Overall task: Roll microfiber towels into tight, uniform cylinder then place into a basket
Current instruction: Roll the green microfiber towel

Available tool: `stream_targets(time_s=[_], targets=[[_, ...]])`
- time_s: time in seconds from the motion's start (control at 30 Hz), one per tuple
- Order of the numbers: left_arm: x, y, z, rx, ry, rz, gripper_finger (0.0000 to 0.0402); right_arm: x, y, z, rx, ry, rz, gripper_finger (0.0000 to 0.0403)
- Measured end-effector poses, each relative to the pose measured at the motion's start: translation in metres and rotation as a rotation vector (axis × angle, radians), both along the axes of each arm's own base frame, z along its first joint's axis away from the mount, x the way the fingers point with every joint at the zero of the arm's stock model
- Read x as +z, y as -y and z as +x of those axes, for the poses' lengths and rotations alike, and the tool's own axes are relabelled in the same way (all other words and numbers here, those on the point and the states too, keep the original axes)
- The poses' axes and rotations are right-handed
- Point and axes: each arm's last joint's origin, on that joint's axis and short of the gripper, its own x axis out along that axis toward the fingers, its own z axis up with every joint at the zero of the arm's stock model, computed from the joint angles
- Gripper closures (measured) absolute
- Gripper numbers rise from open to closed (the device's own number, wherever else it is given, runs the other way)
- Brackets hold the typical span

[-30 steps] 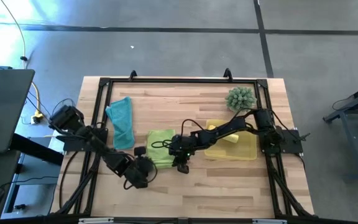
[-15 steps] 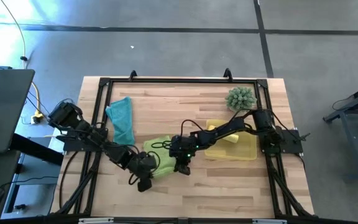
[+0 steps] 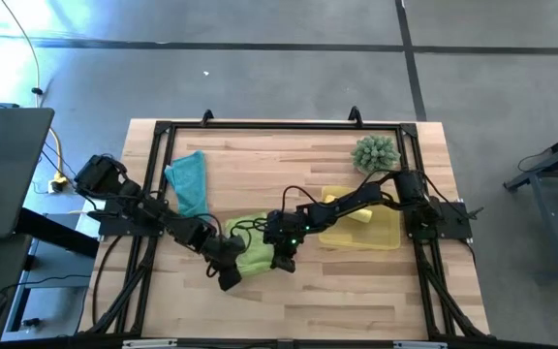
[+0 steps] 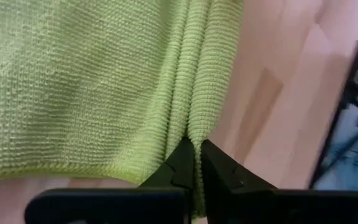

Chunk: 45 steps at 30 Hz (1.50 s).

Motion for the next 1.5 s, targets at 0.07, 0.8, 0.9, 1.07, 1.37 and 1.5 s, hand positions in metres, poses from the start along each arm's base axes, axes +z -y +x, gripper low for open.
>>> stream_targets(time_s=[0.07, 0.8, 0.9, 1.07, 1.37, 1.5], targets=[[0.0, -0.004, 0.002, 0.002, -0.007, -0.025, 0.04, 0.0, 0.0, 0.0, -0.002, 0.0, -0.001, 0.04], [-0.018, -0.038, -0.008, 0.159, -0.113, -0.024, 0.0394, 0.024, -0.001, 0.004, 0.185, 0.126, -0.129, 0.0326], [-0.018, -0.039, -0.008, 0.154, -0.11, -0.014, 0.0394, 0.047, -0.002, 0.003, 0.252, 0.126, -0.206, 0.03], [-0.018, -0.039, -0.008, 0.141, -0.105, -0.003, 0.0394, 0.075, -0.024, -0.007, 0.334, 0.169, -0.473, 0.0292], [-0.019, -0.039, -0.008, 0.117, -0.093, 0.012, 0.0394, 0.055, -0.097, -0.02, 0.389, 0.469, -0.971, 0.0316], [-0.019, -0.039, -0.008, 0.114, -0.088, 0.013, 0.0394, 0.042, -0.103, -0.021, 0.355, 0.528, -1.055, 0.0313]])
